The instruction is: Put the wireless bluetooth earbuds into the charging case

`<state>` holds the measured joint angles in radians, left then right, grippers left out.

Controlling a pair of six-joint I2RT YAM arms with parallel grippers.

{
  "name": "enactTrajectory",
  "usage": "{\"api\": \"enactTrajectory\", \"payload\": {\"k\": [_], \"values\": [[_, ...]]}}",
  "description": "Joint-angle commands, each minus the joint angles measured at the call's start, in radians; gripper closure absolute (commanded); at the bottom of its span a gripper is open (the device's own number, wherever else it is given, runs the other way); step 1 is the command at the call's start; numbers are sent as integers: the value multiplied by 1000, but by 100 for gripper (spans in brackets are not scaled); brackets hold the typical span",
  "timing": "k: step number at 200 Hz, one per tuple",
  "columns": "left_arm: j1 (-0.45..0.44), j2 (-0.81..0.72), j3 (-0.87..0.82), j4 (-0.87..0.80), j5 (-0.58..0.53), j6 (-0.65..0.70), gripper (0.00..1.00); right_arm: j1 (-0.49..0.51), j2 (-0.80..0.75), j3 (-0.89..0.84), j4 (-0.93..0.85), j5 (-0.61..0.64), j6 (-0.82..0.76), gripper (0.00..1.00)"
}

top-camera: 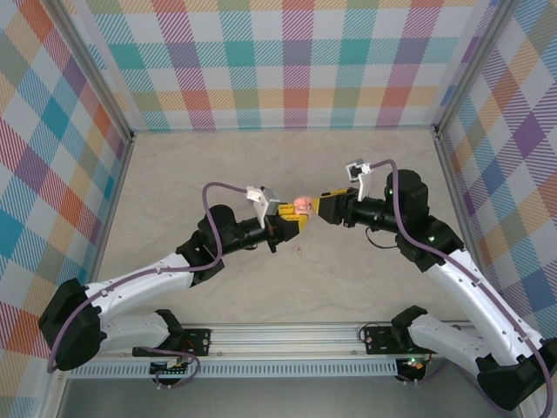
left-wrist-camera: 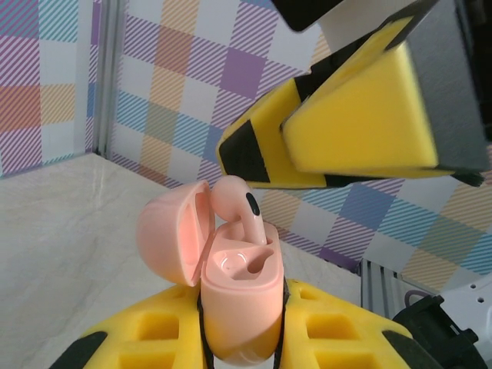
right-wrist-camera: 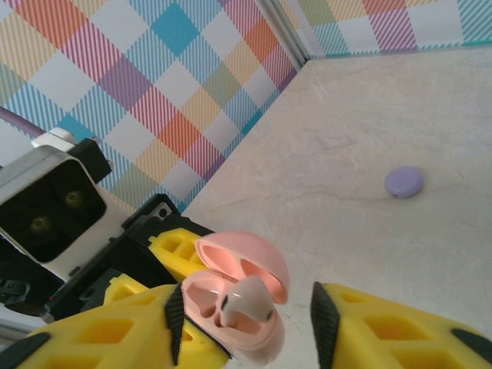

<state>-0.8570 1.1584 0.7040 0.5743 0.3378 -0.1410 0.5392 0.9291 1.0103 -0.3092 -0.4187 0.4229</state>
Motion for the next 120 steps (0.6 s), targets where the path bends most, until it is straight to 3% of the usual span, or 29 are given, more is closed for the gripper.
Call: {"api": "enactTrajectory", "payload": {"k": [1,52,120], "values": [[-13,-34,32,11,0,15,90,1,-10,23,-35,12,-27,59],[-13,-34,35,11,34,13,90,1,-1,25,-39,8,-27,69],[-13,-17,47,9,74,8,90,1,17,27,-38,-14,-22,71]]}}
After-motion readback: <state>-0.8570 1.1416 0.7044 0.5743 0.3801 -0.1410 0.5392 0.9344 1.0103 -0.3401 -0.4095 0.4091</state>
